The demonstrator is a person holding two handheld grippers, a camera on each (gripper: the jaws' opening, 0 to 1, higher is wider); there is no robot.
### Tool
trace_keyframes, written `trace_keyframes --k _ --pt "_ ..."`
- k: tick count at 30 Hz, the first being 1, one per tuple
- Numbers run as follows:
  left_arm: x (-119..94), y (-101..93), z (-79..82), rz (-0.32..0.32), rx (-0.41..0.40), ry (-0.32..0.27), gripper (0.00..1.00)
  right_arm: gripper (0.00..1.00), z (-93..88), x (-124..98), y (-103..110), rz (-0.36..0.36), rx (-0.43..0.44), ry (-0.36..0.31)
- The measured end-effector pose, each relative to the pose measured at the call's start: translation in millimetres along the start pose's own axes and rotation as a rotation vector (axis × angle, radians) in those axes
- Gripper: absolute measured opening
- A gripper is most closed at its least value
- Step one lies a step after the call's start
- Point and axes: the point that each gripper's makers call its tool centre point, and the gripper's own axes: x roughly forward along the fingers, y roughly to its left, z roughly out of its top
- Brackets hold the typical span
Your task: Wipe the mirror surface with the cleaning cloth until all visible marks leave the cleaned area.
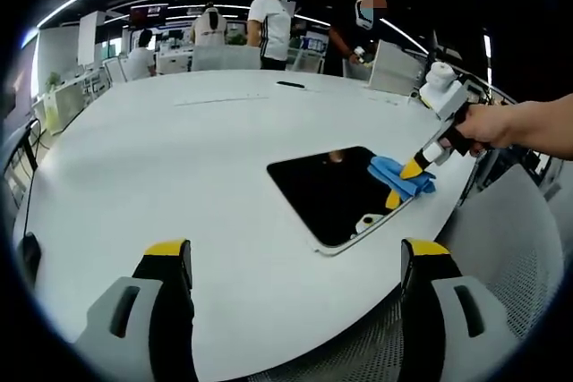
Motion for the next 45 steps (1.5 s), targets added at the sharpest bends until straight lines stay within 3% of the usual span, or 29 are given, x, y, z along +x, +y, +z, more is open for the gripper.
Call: trace_keyframes --k 22,23,45 --pt "0.3 -0.3 -0.2 -0.001 0.001 0.002 0.96 0.00 -8.9 -2.0 1.7 0.025 0.038 -0.011" --pt "0.4 -0.3 -0.1 -0.001 0.001 0.002 0.96 0.00 -8.7 -2.2 2.3 0.023 0.087 -0.015" --pt "0.8 -0.3 -0.9 -0.004 0.002 0.002 0.96 0.00 -7.6 -1.7 6.3 -0.013 0.049 0.026"
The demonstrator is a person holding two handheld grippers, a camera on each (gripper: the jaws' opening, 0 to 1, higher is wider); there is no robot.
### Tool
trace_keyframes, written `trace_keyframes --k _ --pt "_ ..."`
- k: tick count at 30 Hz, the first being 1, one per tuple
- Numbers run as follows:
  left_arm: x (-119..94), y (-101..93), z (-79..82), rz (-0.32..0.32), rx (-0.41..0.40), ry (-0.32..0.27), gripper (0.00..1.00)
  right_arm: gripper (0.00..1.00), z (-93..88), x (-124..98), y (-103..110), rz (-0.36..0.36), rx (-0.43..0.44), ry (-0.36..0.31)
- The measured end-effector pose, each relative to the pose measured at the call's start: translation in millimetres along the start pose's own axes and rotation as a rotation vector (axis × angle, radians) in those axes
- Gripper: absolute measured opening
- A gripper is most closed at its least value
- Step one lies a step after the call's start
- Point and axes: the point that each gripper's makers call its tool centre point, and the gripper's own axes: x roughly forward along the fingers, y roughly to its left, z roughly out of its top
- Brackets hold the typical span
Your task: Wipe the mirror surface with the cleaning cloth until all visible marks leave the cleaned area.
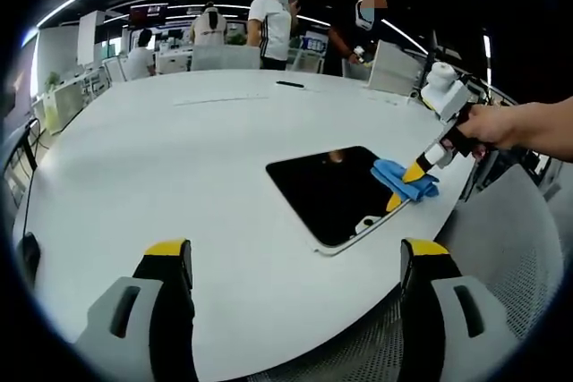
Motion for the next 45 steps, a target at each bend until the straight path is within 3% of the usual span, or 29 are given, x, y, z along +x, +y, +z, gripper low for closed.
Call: trace_keyframes --k 22,45 --pt "-0.4 -0.9 1.2 -0.004 0.001 -0.004 0.96 0.00 5.4 4.9 17.4 0.006 -0.020 0.016" --pt "-0.3 -0.7 2.2 -0.005 -0.001 -0.009 0.97 0.00 10.0 11.5 53.8 0.046 -0.036 0.022"
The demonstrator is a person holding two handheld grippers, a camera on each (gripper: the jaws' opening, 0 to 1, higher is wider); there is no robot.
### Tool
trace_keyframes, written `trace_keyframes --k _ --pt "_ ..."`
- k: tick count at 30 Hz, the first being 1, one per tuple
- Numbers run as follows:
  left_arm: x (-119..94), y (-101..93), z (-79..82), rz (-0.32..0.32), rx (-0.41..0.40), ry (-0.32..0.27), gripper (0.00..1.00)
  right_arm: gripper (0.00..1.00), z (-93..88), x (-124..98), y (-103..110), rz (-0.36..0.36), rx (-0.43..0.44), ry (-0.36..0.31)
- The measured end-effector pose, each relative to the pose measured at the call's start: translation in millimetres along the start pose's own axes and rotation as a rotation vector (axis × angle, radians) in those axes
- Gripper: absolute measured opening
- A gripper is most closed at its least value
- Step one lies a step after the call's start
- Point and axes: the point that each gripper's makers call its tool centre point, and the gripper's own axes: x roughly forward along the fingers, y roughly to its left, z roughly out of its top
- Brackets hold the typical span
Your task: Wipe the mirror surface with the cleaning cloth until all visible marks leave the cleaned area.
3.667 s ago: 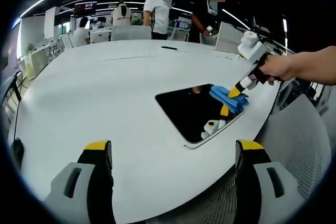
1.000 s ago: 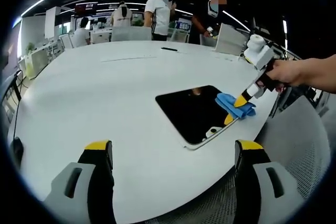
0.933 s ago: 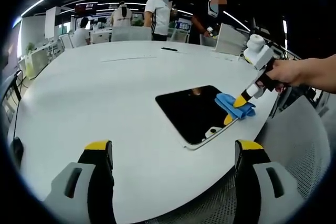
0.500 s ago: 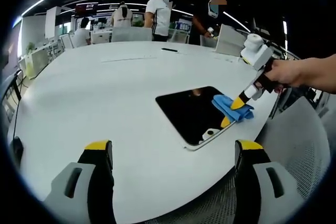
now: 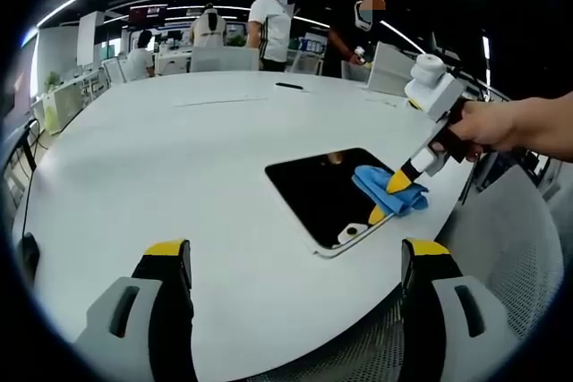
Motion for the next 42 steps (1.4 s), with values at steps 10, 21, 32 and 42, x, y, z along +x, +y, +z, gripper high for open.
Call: trace_keyframes --k 10,21,32,42 --pt "0.2 -0.8 -0.7 -0.004 0.001 0.005 0.97 0.00 0.8 0.5 9.7 0.011 -0.007 0.000" --pt "0.7 -0.9 -1.8 -0.005 0.005 0.010 0.97 0.00 0.7 0.2 20.2 0.024 -0.017 -0.001" --pt "0.8 -1.2 -2.2 -0.005 0.006 0.011 0.97 0.00 2.7 2.6 28.3 0.028 -0.035 0.004" --pt "0.9 -2.0 -2.2 -0.008 0.008 0.013 0.97 0.00 5.6 6.0 38.5 0.036 -0.059 0.008"
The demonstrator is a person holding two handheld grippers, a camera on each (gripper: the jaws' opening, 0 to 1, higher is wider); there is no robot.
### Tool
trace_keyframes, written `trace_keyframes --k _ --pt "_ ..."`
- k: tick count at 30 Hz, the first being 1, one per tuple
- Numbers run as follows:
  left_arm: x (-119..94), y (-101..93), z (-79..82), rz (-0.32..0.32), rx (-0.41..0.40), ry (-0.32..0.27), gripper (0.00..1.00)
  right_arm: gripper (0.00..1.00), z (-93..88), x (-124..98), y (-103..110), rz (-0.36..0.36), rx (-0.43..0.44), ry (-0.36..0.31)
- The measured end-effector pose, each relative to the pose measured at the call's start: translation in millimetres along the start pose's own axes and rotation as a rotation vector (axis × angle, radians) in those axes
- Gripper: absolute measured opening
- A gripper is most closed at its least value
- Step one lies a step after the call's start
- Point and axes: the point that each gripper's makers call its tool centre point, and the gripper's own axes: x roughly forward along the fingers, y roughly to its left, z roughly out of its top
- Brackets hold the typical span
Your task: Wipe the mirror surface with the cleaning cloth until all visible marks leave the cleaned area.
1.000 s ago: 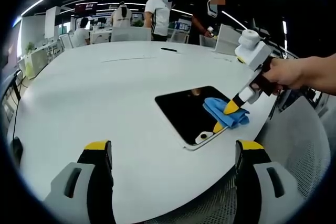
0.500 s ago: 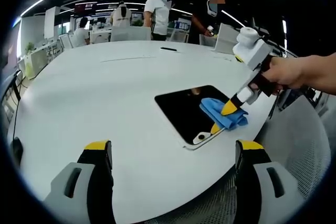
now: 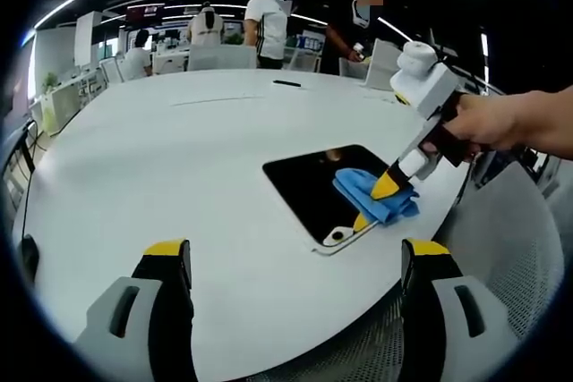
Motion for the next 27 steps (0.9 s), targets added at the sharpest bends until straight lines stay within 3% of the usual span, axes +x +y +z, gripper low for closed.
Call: trace_keyframes --k 27 --pt "-0.4 0.6 -1.6 0.003 0.002 0.008 0.97 0.00 8.3 6.1 22.5 0.036 -0.024 0.008"
